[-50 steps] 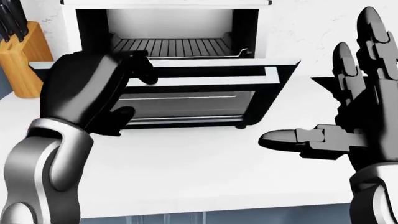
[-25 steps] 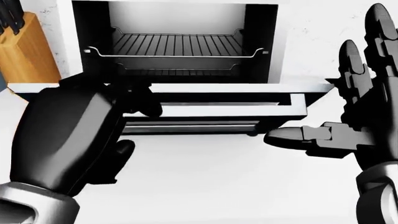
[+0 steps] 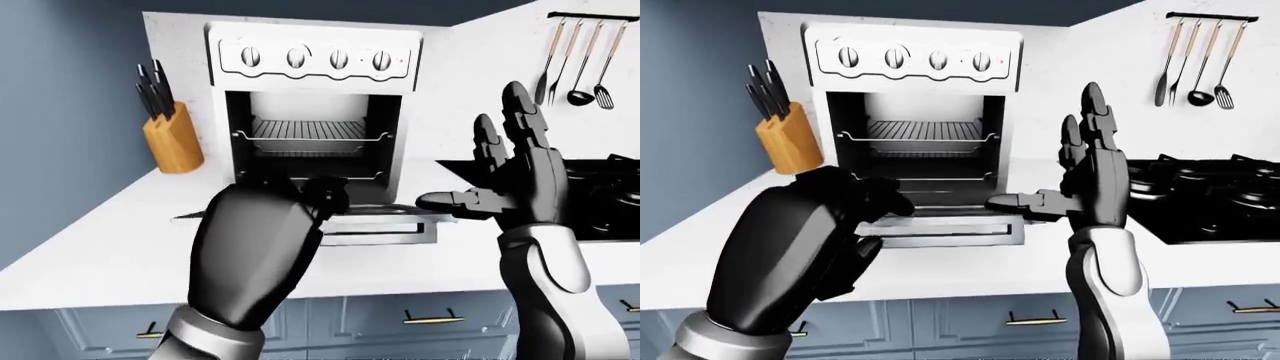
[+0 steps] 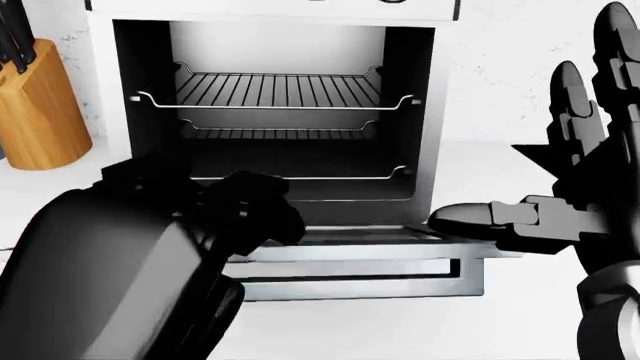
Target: Open the toaster oven door.
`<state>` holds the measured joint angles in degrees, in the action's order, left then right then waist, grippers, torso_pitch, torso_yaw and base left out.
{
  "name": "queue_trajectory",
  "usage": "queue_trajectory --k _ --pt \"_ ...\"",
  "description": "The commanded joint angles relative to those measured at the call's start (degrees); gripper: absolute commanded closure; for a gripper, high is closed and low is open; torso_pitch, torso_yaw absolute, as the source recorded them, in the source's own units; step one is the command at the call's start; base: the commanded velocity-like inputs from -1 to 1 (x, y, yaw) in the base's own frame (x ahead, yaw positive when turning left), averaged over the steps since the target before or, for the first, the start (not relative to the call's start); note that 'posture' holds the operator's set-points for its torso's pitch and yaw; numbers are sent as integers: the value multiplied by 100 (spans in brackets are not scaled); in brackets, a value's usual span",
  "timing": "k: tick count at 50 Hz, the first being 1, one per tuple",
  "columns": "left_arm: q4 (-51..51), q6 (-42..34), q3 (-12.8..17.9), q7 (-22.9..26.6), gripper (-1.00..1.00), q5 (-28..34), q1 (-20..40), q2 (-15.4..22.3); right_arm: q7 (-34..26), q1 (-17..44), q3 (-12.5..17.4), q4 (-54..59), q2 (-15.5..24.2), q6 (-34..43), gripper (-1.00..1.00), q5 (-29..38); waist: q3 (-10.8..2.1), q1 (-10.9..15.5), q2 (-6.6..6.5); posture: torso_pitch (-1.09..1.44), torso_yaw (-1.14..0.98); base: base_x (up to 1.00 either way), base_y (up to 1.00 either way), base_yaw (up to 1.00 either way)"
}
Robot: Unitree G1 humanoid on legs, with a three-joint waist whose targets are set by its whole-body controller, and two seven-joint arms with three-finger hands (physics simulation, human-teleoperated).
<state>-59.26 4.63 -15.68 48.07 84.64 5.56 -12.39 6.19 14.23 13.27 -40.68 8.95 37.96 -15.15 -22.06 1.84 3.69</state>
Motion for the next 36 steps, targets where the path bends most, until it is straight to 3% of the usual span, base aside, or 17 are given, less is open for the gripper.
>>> queue_trajectory --k 1,5,9,10,14,19,26,30,31,36 --pt "-74 186 59 20 10 46 216 -144 -6 130 22 -101 39 -154 -100 3 39 -2 18 -57 0 0 0 0" --pt "-74 310 211 96 10 20 335 -265 -9 122 17 -101 36 -165 -100 5 52 -21 35 -57 0 0 0 0" --pt "-74 230 589 168 5 -126 681 -212 -32 104 3 -39 25 -236 -100 29 66 -47 30 -57 0 0 0 0" --pt "-74 105 809 144 4 -317 700 -30 -32 98 -6 -42 21 -238 -100 35 69 -56 25 -57 0 0 0 0" --pt "-16 -495 1155 9 4 -771 781 653 -32 99 -19 -49 12 -235 -100 46 81 -85 -35 -57 0 0 0 0" --pt "861 -1037 1768 -835 5 -1564 870 1448 -13 122 -11 -104 16 -153 -100 38 84 -94 -110 -57 0 0 0 0" --pt "1392 -1491 2232 -1477 0 -2446 930 1915 -33 119 -25 -37 10 -224 -100 59 90 -108 -185 -57 0 0 0 0" --pt "1478 -1657 2317 -1636 1 -2726 895 2026 -40 112 -28 -19 6 -248 -100 66 85 -112 -212 -57 0 0 0 0" --pt "1510 -1761 2514 -1756 0 -3022 899 2069 -36 109 -37 -32 3 -236 -100 71 84 -111 -219 -57 0 0 0 0" --pt "1429 -2133 2624 -1895 -1 -3432 940 2268 -33 110 -31 -49 1 -215 -100 70 82 -107 -247 -57 0 0 0 0"
